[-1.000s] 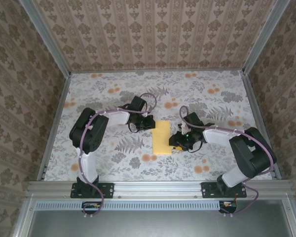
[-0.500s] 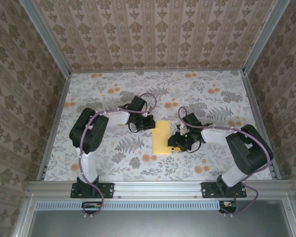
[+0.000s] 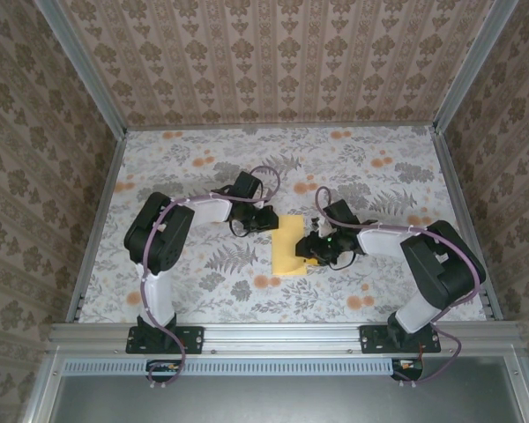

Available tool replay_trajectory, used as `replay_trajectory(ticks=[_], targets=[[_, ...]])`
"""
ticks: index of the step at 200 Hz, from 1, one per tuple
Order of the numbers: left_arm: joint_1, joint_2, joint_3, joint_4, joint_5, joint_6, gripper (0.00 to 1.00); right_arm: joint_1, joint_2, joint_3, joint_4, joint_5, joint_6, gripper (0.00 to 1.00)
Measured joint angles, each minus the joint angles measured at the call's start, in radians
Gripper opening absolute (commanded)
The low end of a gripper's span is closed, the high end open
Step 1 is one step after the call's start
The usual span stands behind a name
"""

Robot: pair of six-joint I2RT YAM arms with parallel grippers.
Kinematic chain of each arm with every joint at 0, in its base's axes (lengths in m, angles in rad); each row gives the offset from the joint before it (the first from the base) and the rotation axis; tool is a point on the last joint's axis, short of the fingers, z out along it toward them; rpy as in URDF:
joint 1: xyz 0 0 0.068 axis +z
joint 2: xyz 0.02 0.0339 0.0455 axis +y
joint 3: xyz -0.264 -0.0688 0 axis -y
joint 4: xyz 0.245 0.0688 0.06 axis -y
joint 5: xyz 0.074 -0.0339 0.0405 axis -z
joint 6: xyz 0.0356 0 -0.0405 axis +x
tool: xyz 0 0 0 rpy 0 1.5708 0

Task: Fold a paper plane with a square sheet of paper (fold left side to right side)
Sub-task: Fold the triangle a second time at the center of the table.

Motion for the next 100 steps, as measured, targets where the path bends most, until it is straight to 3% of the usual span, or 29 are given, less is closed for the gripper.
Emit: replay_trajectory(ticks=[43,100], targets=[[0.011,-0.080,-0.004,-0.015,-0.014,0.050,0.37,-0.021,0.019,0.022,0.038,-0.010,-0.007,0.40],[-0.009,-0.429,-0.175,0.035,-0.071,0.169,0.58,-0.049,0.070,0.060,0.051,-0.046,0.050,0.40]])
